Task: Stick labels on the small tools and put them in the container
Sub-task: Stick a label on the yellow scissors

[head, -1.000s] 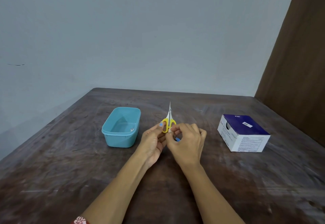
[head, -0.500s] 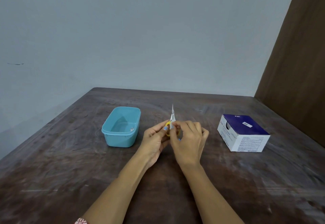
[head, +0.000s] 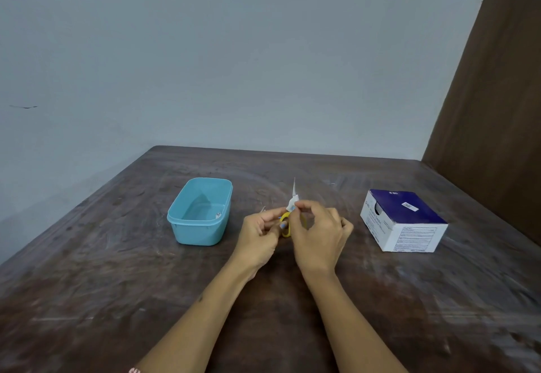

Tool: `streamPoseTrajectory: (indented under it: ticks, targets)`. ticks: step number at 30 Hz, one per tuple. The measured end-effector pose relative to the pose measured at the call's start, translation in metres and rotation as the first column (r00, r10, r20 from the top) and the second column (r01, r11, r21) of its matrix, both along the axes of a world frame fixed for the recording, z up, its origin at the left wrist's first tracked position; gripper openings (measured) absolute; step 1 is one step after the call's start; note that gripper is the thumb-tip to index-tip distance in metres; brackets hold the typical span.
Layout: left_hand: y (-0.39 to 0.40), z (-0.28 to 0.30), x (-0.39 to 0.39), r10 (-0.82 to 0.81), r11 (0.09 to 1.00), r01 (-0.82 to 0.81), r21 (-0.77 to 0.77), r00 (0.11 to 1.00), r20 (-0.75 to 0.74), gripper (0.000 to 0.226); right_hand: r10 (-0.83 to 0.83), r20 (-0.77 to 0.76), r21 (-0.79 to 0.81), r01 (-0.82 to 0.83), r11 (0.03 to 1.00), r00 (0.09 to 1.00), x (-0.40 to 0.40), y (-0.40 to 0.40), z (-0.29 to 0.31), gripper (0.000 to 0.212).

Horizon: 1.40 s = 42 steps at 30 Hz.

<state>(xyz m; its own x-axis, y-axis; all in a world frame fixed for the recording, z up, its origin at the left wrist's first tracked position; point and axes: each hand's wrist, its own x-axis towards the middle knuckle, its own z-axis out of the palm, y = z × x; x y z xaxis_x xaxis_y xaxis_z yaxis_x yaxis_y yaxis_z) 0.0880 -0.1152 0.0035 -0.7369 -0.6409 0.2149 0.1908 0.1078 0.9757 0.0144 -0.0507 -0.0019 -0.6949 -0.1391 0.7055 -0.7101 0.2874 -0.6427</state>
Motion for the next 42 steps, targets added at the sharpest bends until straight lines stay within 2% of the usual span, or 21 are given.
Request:
streamPoseTrajectory:
  ticks: [7,14,19,24,27,32,36,39,42]
  targets:
    - [0.0007,-0.0055,-0.0015,-0.035,0.989,0.049,-0.137,0.994,0.106,0.034,0.0,0.104,-0.118,0.013,0.993,0.995,-0.0025,0.0037,0.0039,0.011]
    - [-0.002,-0.0021,0.0019,0.025,0.986,-0.016,-0.168,0.998,0.053,0.037,0.131,0.169,-0.136,-0.108,0.985,0.977,0.002,0.0033,0.0058,0.012]
    - [-0.0018,-0.0023,0.0017,0.014,0.979,0.005,-0.204,0.996,0.092,0.037,0.189,0.192,-0.234,-0.142,0.962,0.963,0.0033,0.0046,0.0081,0.018]
    - [-0.0003,-0.0079,-0.0014,-0.046,0.977,0.079,-0.197,0.985,0.168,0.035,0.175,0.233,-0.329,-0.091,0.94,0.957,-0.0003,0.0052,0.0087,0.028]
    - [0.0002,-0.0077,-0.0014,-0.034,0.989,0.052,-0.141,0.991,0.128,0.035,0.206,0.25,-0.32,-0.121,0.94,0.946,0.0,0.0045,0.0071,0.031]
    - [-0.0033,-0.0046,0.0004,0.081,0.971,-0.063,-0.23,0.994,0.068,0.037,0.293,0.338,-0.272,-0.205,0.94,0.895,-0.0019,0.0023,0.004,0.022]
    - [-0.0018,-0.0034,0.0005,0.056,0.97,-0.037,-0.241,0.996,0.07,0.038,0.305,0.394,-0.299,-0.193,0.934,0.867,-0.0057,0.0014,0.0033,0.016]
    - [-0.0004,-0.0022,0.0018,0.037,0.968,-0.016,-0.251,0.996,0.078,0.038,0.29,0.373,-0.301,-0.181,0.936,0.881,-0.0041,0.0034,0.0054,0.013]
    - [-0.0023,-0.0046,0.0009,0.087,0.96,-0.063,-0.273,0.993,0.076,0.039,0.288,0.342,-0.266,-0.202,0.943,0.894,-0.0014,0.0024,0.0052,0.009]
